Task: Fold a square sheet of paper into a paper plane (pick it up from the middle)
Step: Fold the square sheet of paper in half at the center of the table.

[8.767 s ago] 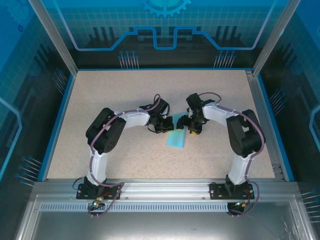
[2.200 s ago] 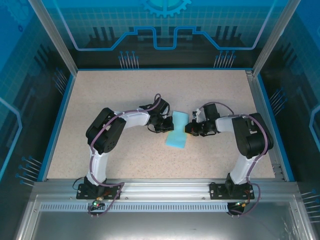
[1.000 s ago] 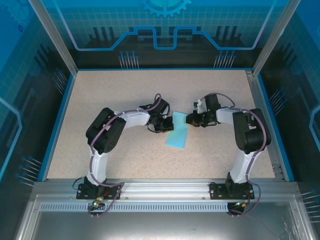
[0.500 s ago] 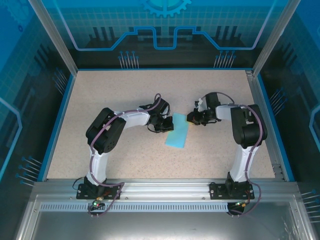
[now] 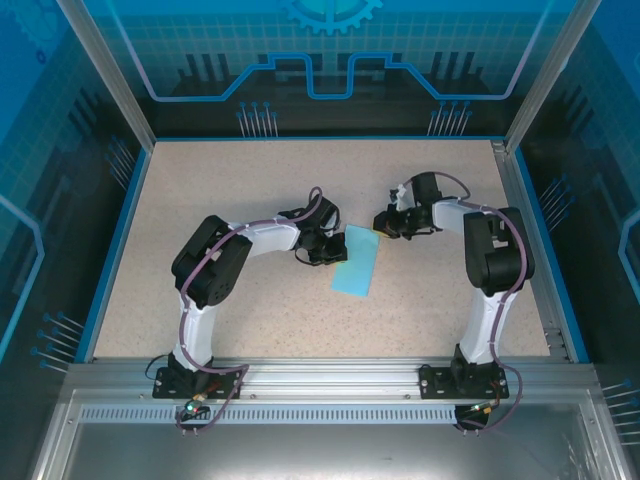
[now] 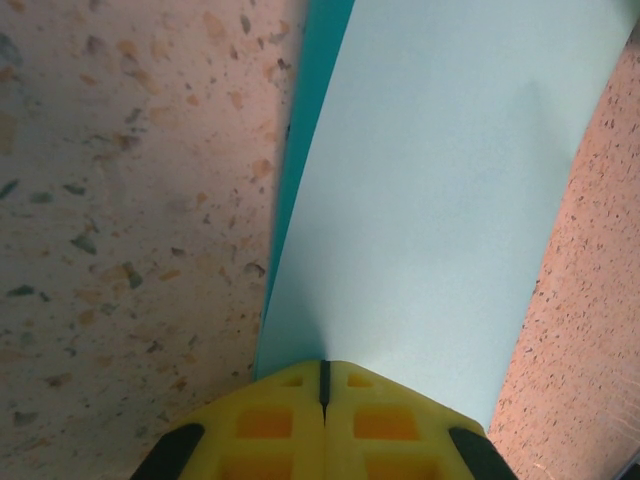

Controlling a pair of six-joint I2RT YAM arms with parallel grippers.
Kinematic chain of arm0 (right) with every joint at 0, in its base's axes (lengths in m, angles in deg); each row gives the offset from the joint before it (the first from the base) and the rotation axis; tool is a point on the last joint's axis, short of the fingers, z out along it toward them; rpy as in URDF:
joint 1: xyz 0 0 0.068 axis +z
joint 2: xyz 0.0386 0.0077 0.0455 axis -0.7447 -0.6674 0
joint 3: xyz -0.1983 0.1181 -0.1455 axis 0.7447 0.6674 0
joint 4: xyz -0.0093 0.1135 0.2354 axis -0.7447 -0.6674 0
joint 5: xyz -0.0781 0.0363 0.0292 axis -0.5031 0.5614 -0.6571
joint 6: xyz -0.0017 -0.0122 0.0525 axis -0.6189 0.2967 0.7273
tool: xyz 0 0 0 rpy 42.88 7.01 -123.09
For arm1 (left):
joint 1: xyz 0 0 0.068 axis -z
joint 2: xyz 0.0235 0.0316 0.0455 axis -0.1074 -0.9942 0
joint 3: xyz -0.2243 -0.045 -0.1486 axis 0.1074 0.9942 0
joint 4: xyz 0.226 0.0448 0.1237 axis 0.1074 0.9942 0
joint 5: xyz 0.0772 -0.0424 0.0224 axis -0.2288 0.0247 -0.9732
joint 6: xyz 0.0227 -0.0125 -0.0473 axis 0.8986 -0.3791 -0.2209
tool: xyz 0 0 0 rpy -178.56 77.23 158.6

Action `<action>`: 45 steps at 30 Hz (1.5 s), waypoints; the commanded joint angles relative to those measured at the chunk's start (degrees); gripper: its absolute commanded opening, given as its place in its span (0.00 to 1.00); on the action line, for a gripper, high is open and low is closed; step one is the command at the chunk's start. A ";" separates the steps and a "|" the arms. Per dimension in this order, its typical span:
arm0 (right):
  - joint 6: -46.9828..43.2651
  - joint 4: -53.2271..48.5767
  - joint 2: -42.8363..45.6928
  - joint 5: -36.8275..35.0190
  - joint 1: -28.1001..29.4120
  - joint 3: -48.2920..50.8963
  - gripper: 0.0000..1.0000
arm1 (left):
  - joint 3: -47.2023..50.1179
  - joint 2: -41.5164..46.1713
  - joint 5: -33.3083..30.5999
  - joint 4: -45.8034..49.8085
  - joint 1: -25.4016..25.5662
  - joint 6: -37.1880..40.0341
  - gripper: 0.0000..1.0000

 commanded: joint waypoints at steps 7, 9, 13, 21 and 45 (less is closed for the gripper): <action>2.65 -1.94 -6.47 -1.44 -1.32 -0.75 0.09 | -0.36 -2.31 -1.23 4.90 0.33 1.19 0.00; 2.74 -2.55 -6.45 -0.79 -1.34 -1.28 0.09 | -0.40 -2.26 -1.27 5.06 0.35 1.34 0.00; 2.67 -4.81 -4.39 0.20 -1.61 -3.40 0.09 | -0.52 -2.37 -1.21 5.29 0.35 1.45 0.00; 4.67 -5.43 -4.37 2.54 -2.38 -4.97 0.09 | -0.64 -2.28 -1.28 5.16 0.37 1.22 0.00; 6.10 -3.79 5.18 2.94 -2.86 -0.82 0.11 | -0.39 -2.13 -1.27 4.77 0.31 1.03 0.00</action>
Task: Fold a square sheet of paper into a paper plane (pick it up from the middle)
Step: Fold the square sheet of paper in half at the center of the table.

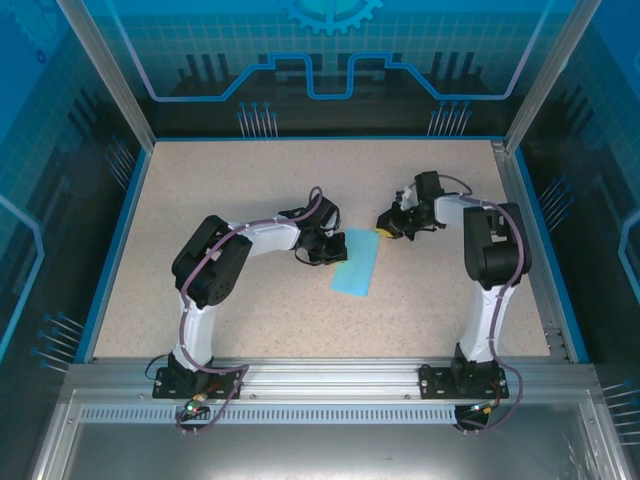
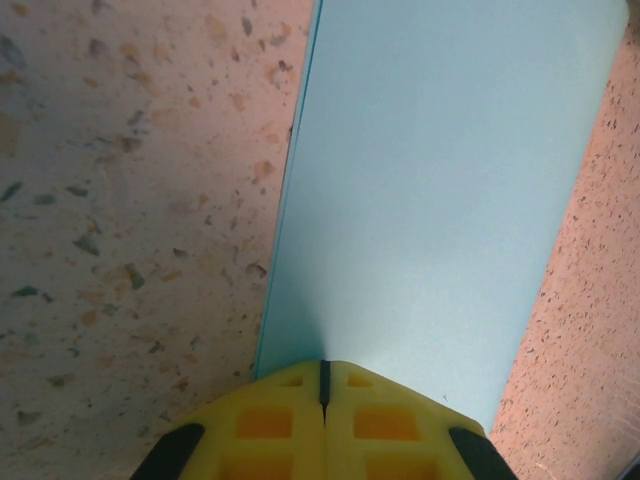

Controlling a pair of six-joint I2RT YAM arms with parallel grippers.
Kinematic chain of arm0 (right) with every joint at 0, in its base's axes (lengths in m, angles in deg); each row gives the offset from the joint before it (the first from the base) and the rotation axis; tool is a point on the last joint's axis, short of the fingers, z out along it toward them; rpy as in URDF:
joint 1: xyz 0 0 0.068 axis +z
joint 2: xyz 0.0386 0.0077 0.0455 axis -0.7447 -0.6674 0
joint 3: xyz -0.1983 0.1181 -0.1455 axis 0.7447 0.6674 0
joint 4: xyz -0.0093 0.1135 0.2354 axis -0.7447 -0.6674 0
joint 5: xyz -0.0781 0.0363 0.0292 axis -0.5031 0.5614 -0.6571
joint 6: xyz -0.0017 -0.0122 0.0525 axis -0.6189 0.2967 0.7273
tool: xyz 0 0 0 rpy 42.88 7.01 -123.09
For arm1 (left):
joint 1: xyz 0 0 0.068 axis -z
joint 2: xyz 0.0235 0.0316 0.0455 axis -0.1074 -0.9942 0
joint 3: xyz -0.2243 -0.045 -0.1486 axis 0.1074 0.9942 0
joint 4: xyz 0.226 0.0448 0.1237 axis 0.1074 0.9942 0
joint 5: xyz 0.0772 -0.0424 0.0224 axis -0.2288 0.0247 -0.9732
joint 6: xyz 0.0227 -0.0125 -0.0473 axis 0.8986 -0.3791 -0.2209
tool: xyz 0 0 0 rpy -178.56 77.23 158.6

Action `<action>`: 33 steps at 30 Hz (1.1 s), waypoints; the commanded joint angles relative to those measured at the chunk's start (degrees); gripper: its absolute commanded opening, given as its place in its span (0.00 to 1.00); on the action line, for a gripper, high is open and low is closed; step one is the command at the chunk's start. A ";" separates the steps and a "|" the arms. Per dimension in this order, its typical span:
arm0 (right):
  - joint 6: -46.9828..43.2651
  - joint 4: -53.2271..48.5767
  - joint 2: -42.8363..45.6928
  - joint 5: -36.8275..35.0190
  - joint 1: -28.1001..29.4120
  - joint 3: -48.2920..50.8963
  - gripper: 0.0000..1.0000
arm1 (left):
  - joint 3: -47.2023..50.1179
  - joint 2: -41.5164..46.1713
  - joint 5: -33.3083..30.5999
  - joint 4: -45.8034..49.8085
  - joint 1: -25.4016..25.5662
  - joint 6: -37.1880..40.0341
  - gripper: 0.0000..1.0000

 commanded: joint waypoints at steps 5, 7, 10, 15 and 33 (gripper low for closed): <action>2.15 5.14 12.79 2.55 2.03 10.76 0.10 | 0.18 -2.08 -1.06 3.84 0.35 0.55 0.00; 3.56 7.69 15.48 1.96 3.80 15.13 0.10 | 0.04 -1.99 -1.12 4.22 0.32 0.86 0.00; 6.37 12.03 18.86 1.84 6.51 22.15 0.10 | -0.07 -1.91 -1.07 4.43 0.31 1.14 0.00; 10.42 16.75 21.96 0.73 12.53 30.16 0.10 | -0.12 -1.91 -1.06 4.45 0.30 1.32 0.00; 8.25 15.27 19.94 -2.41 15.36 39.37 0.10 | 0.61 -2.25 -0.88 3.93 0.32 1.50 0.00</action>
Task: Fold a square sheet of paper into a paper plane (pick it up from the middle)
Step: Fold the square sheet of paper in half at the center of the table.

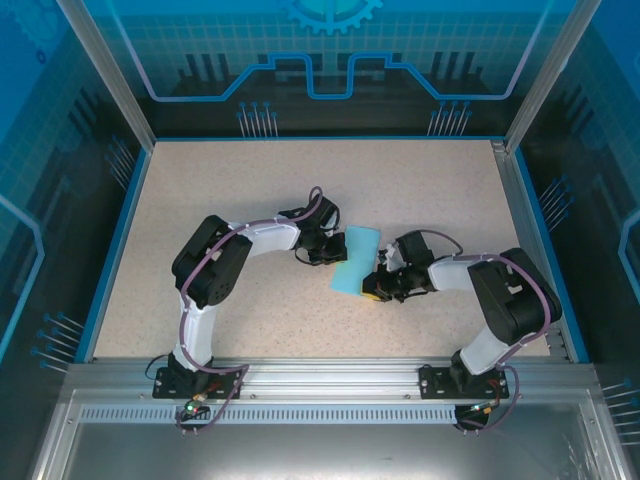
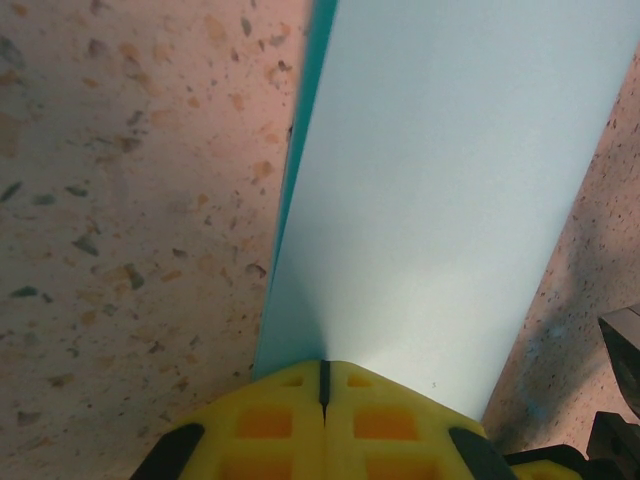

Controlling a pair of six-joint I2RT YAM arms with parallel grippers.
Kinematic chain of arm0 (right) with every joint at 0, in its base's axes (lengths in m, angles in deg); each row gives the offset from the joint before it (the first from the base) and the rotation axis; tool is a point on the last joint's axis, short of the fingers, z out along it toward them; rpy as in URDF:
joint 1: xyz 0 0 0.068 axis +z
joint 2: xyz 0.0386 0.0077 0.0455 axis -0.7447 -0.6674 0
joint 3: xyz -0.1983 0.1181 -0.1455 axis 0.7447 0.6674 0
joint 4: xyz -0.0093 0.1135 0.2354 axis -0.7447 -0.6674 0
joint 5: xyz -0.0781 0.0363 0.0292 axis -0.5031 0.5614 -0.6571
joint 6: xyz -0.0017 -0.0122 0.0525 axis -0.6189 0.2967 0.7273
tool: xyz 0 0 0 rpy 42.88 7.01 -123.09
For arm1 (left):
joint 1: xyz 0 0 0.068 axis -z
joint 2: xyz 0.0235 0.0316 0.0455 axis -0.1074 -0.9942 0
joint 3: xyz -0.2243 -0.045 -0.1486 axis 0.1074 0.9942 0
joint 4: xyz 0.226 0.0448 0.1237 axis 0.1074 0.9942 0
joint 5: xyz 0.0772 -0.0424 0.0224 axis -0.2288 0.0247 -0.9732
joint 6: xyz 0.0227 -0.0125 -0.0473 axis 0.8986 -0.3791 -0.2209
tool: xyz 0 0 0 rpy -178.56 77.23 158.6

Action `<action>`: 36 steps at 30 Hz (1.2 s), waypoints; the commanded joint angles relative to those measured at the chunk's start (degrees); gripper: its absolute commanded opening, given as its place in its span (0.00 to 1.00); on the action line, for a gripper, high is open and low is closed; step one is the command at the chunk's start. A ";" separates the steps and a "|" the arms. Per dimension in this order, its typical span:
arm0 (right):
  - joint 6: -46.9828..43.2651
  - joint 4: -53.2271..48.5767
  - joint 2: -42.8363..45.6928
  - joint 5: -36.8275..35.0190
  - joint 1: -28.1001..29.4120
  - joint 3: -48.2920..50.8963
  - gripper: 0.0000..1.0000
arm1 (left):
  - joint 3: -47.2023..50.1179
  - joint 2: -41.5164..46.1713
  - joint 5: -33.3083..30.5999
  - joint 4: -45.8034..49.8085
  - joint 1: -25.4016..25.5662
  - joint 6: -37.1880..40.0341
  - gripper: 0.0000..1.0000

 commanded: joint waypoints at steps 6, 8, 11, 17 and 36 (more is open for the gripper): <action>-2.53 -7.33 3.91 -1.53 -0.32 -2.18 0.11 | 0.45 -2.15 -0.82 3.98 0.33 1.39 0.00; -2.54 -6.85 4.39 -0.95 -0.24 -2.91 0.11 | 0.41 -2.17 -0.82 4.00 0.33 1.37 0.00; -2.21 -5.02 3.65 0.84 0.22 -3.37 0.11 | 0.45 -2.19 -0.64 3.95 0.37 1.39 0.00; -4.52 -7.29 0.33 -2.68 1.51 -3.58 0.12 | 0.30 -2.26 -0.64 4.01 0.36 1.22 0.00; -8.34 -11.06 2.26 -5.66 -5.26 -11.90 0.11 | 0.13 -2.99 -0.39 3.72 0.30 1.31 0.00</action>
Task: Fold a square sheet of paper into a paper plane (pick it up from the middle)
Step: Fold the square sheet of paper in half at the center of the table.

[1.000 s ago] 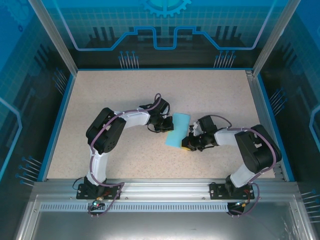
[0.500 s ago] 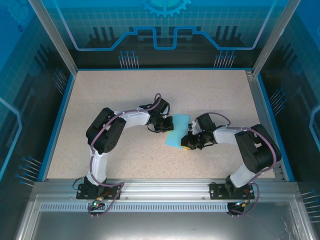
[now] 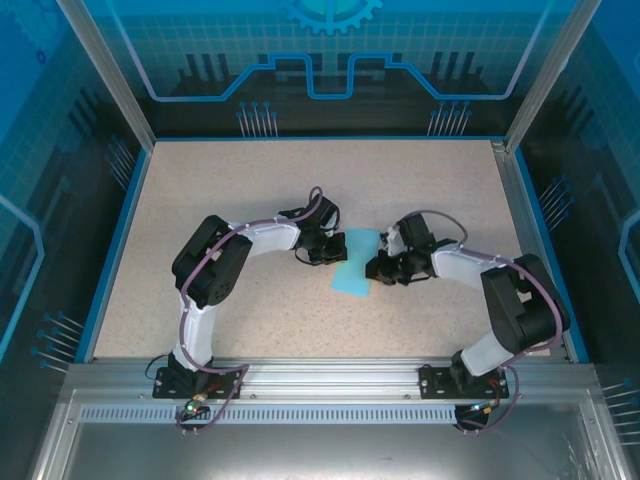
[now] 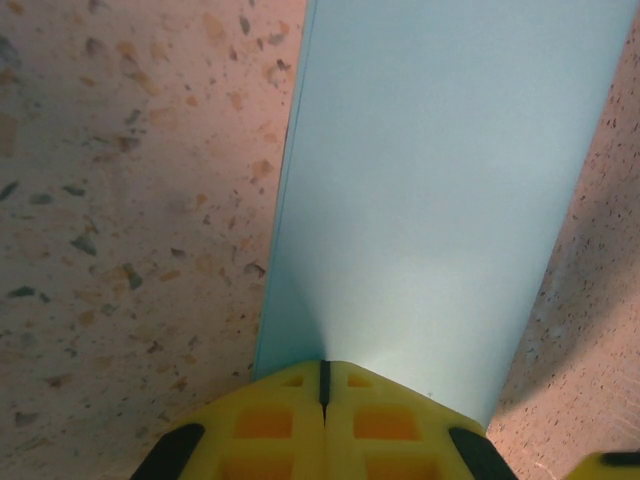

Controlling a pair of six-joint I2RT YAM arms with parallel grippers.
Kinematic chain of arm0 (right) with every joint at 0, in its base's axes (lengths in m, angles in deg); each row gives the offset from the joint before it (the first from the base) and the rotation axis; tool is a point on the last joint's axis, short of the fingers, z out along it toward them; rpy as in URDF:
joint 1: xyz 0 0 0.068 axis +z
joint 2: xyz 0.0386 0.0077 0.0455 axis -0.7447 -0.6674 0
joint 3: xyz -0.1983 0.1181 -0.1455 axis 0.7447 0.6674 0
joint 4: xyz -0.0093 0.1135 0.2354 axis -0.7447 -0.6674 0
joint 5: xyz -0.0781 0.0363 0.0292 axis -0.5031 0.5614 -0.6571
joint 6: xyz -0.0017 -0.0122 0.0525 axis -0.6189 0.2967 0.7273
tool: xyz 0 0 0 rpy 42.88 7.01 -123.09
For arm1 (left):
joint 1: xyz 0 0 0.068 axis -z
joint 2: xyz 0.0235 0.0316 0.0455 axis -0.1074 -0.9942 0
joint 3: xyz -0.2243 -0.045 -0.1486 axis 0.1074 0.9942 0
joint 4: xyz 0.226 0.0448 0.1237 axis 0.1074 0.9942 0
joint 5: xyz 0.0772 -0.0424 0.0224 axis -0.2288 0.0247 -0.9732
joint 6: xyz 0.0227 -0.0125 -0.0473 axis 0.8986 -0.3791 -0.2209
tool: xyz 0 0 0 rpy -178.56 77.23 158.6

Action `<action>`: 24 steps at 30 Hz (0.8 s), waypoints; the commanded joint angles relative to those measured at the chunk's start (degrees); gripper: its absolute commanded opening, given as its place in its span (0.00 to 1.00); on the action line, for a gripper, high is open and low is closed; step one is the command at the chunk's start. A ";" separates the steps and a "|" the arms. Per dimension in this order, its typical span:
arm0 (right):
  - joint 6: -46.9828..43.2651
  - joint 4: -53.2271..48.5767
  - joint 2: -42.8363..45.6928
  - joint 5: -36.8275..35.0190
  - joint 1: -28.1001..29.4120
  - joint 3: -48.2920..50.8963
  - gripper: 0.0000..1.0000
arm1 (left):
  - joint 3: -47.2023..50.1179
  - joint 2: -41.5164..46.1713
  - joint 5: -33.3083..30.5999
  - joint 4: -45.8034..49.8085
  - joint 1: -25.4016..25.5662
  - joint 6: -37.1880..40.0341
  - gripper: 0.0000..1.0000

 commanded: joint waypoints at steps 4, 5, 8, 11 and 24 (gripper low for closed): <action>-1.79 2.83 -8.14 4.89 -5.96 -7.53 0.11 | -0.04 -3.33 0.19 3.16 0.30 0.84 0.00; -2.62 2.61 -9.97 5.39 -6.15 -9.48 0.11 | -0.14 -3.36 0.28 3.25 0.34 0.86 0.00; -3.85 0.88 -13.86 4.73 -6.83 -13.09 0.11 | -0.32 -3.34 0.03 3.94 0.32 1.19 0.00; -3.97 1.10 -16.97 5.32 -7.59 -14.93 0.12 | -0.47 -3.25 0.02 4.26 0.36 1.27 0.00; -6.32 -3.07 -22.01 2.11 -9.05 -18.13 0.12 | 0.48 -2.65 0.02 3.85 0.35 1.12 0.00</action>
